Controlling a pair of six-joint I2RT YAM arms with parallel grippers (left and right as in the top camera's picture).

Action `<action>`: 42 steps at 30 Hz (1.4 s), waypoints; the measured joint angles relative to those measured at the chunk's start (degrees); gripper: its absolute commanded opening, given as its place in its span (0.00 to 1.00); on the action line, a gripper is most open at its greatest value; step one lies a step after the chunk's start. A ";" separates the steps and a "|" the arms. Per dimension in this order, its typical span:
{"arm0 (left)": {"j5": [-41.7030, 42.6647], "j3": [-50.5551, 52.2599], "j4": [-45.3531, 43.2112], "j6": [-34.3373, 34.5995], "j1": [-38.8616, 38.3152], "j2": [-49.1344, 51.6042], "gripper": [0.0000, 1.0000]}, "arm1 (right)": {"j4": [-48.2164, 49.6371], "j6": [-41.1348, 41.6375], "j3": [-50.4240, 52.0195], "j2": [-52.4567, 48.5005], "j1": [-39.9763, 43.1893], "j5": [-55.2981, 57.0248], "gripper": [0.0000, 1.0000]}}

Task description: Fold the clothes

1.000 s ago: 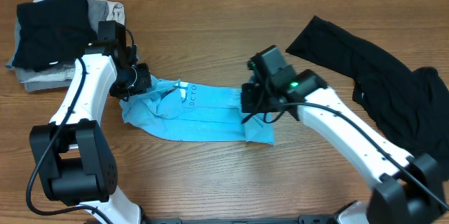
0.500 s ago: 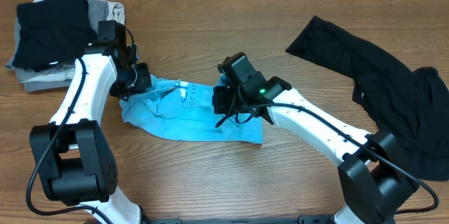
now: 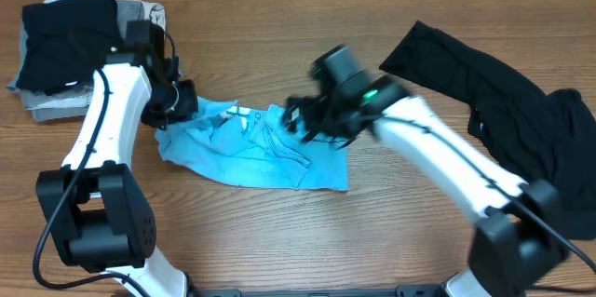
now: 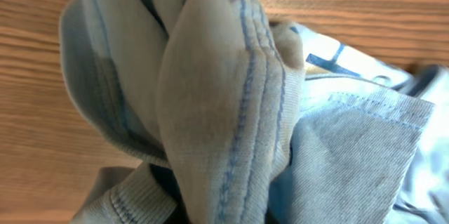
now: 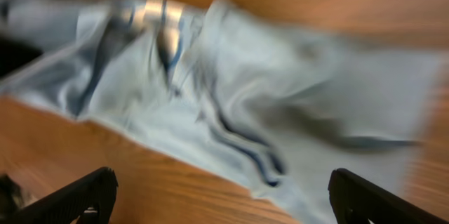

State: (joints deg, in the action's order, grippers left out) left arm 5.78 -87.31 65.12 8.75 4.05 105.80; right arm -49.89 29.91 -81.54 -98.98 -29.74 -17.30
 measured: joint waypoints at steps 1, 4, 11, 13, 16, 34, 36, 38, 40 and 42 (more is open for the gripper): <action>-0.02 -2.01 1.66 0.02 -0.24 0.00 0.04 | -1.36 -0.57 -0.81 1.36 2.73 -0.07 1.00; -0.07 -5.79 4.33 0.17 -1.55 0.00 0.04 | -4.37 -2.19 -2.01 4.76 9.68 -0.02 1.00; -0.46 -7.34 6.08 2.54 -12.11 0.00 0.04 | -10.95 -7.15 -2.34 6.67 22.23 -0.11 1.00; -0.90 -7.34 5.38 3.69 -16.59 0.00 0.04 | -11.41 -8.07 -2.34 6.67 24.02 -0.15 1.00; -2.25 -7.34 4.20 5.33 -22.77 0.00 0.04 | -12.24 -9.16 -2.34 6.67 26.69 -0.31 1.00; -3.85 -9.07 -0.31 10.84 -40.19 10.21 0.84 | -14.25 -12.46 -2.34 6.67 34.56 -0.57 1.00; -3.82 -12.31 1.55 11.04 -38.29 10.14 0.89 | -14.19 -13.46 -2.34 6.67 34.58 -1.18 1.00; -3.85 -16.52 2.89 11.08 -35.45 9.53 0.95 | -14.19 -14.32 -2.34 6.67 34.58 -1.97 1.00; -3.87 -20.65 3.87 11.04 -32.13 8.02 1.00 | -14.14 -16.28 -2.34 6.67 34.49 -3.56 0.99; -3.87 -24.55 4.66 10.86 -28.55 5.60 1.00 | -14.08 -18.36 -2.34 6.67 34.14 -5.31 0.98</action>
State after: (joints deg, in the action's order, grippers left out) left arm 1.91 -111.85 69.78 19.62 -24.49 111.39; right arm -63.96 11.55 -83.88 -92.31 4.40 -22.61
